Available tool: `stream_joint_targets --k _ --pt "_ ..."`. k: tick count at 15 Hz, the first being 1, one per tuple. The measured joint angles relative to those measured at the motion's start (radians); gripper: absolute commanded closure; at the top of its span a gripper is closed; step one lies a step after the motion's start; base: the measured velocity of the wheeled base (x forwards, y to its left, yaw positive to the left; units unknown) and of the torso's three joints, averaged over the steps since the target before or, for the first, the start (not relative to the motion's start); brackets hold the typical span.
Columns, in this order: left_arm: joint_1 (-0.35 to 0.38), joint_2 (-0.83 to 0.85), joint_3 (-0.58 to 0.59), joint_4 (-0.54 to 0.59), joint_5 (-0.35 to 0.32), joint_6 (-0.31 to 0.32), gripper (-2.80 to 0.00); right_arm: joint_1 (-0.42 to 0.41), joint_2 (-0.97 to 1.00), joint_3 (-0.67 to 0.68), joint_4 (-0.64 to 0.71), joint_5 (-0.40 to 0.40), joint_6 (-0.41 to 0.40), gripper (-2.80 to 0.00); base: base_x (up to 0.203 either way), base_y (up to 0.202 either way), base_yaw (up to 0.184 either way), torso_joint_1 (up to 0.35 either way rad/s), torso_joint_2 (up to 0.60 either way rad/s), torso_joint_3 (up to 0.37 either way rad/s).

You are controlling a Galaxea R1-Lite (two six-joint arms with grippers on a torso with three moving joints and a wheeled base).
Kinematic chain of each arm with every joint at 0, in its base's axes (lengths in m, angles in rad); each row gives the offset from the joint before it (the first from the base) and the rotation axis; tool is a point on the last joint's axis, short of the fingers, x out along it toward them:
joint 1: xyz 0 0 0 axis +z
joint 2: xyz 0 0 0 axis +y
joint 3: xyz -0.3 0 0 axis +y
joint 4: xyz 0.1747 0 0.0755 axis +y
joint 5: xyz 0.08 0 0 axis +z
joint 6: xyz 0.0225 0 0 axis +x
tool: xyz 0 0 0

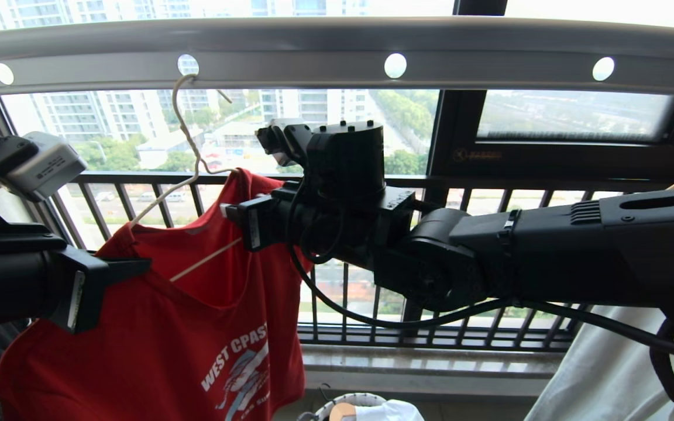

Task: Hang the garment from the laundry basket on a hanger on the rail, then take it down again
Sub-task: Take the clothes off the clothes rack

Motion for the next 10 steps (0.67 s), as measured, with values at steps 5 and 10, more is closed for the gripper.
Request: stream_joint_targets --k 5,10 --pt "0.001 0.000 0.001 0.000 0.001 -0.003 0.00 0.000 0.007 0.009 -0.003 -0.056 0.001 0.00 0.000 0.000 0.000 0.000 0.00 0.000" --pt "0.001 0.000 0.007 -0.001 0.003 -0.004 0.00 -0.030 -0.006 0.031 -0.003 -0.061 0.001 0.00 0.000 0.000 0.000 0.000 0.00 0.000"
